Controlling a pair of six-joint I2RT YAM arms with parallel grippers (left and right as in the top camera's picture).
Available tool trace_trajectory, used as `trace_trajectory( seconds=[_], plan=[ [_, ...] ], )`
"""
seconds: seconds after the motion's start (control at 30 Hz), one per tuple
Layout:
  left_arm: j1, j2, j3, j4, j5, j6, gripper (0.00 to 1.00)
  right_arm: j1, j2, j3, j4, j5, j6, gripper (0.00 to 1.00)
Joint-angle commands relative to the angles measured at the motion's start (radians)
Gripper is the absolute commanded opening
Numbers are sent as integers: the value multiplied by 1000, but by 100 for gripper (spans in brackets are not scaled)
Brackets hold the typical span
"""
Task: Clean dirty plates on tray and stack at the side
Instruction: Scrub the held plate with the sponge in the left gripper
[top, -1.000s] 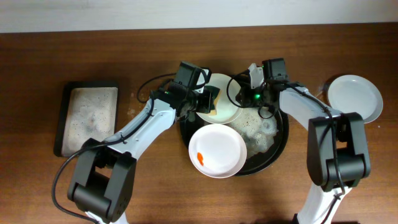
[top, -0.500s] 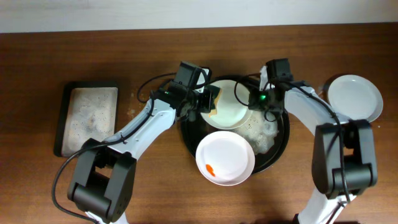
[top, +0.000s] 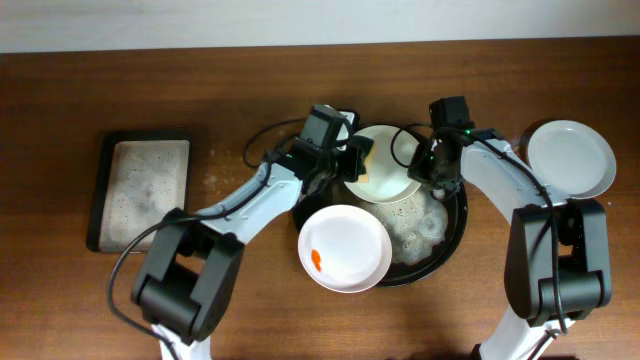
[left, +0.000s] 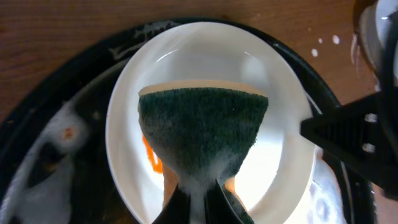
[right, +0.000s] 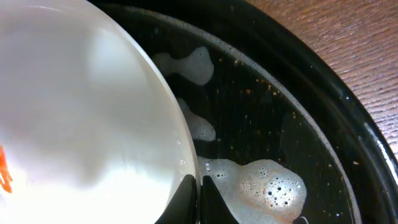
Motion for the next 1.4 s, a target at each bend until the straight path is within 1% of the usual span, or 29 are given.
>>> trace_trajectory(
  seconds=[0.0,0.13,0.27,0.3,0.33,0.37,0.47,0.5,0.53,0.6,0.7,0.77,0.83,0.9,0.97,1.03,1.07,1.1,1.23,1.37],
  plan=[
    [-15,90,15,62,13,-74,4,-5,-23,3,-5,20,10,4],
    [-16,135,16,154,38,-74,3,-5,-23,3,-5,24,6,4],
    [-20,189,16,172,1,-72,3,-5,-23,2,-5,25,-23,4],
    [-19,201,18,170,-39,-69,3,-5,-23,2,-5,25,-40,4],
    [-19,208,20,146,-108,-57,3,-5,-23,2,-10,28,-50,4],
    [-17,208,30,116,-147,-40,2,-5,-23,2,-13,28,-63,4],
    [-3,208,119,-14,-208,6,0,-5,-23,2,-20,43,-77,4],
    [-2,208,184,-85,-219,45,0,-5,-23,2,-23,43,-80,4],
    [-2,208,237,-132,-217,64,0,-5,-23,2,-24,44,-81,4],
    [-14,208,298,-181,-204,68,0,-5,-23,2,-23,46,-92,4],
    [-47,215,322,-172,-121,58,0,-5,-23,2,-24,47,-99,4],
    [-68,241,322,-159,-119,19,0,-5,-23,2,-23,47,-99,4],
    [-93,292,322,-142,-80,2,0,-5,-23,2,-23,47,-99,4],
    [-98,320,322,-159,-75,-6,0,-5,-23,2,-23,47,-99,4],
    [-87,328,322,-196,-140,-1,0,-5,-23,2,-23,47,-99,4],
    [-74,327,323,-235,-268,3,0,-5,-23,2,-24,47,-99,4],
    [-66,327,324,-251,-308,12,0,-5,-23,2,-26,47,-99,4],
    [-55,327,323,-270,-343,43,0,-5,-23,2,-27,54,-99,4],
    [-47,327,324,-315,-474,105,0,-5,-23,2,-32,61,-99,4],
    [-53,327,353,-376,-579,124,0,-5,-23,2,-49,108,-106,4]
  ],
)
